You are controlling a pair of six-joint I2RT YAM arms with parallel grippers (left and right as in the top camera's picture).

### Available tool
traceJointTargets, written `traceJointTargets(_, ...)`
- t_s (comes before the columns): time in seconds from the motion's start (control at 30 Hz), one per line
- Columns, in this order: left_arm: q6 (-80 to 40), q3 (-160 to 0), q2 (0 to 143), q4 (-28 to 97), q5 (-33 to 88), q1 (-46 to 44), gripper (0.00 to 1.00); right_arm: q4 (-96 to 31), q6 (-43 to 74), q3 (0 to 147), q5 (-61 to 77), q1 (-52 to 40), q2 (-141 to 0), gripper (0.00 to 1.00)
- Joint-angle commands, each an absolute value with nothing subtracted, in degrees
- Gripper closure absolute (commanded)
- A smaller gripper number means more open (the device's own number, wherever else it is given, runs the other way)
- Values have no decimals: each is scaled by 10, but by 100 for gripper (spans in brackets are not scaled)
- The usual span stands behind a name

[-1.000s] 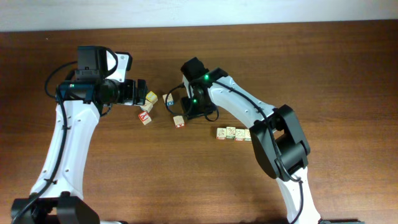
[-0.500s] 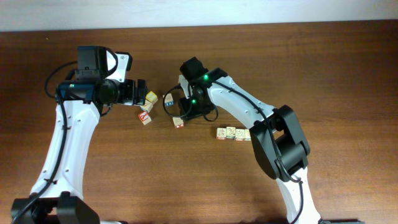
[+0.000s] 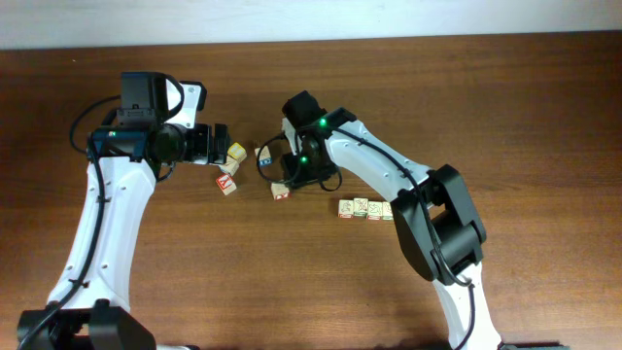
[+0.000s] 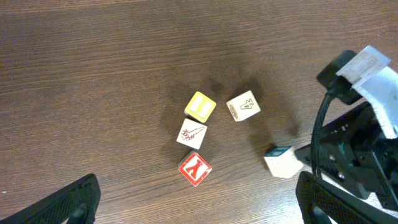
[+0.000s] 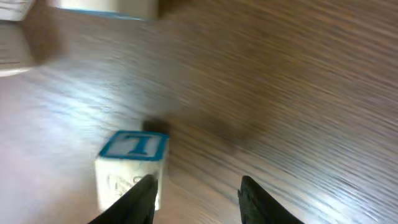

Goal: Rotate 5 blocks
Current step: 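Lift and rotate the L block, carry it toward the row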

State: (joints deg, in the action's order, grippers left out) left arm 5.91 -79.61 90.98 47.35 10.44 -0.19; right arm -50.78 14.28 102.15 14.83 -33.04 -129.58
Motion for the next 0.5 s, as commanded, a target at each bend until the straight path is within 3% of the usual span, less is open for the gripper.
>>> traceJointTargets(0.0,52,-808,912,472,102,1,1,-526,186,1012,54,-333,-1287,57)
traceJointTargets(0.27,52,-808,912,472,102,1,1,-547,156,1039,93,-307,-1261,56)
traceJointTargets(0.37,52,-808,912,472,102,1,1,-549,88,1062,131,-319,-1238,48)
traceJointTargets(0.47,52,-808,912,472,102,1,1,-541,88,1061,129,-336,-1245,48)
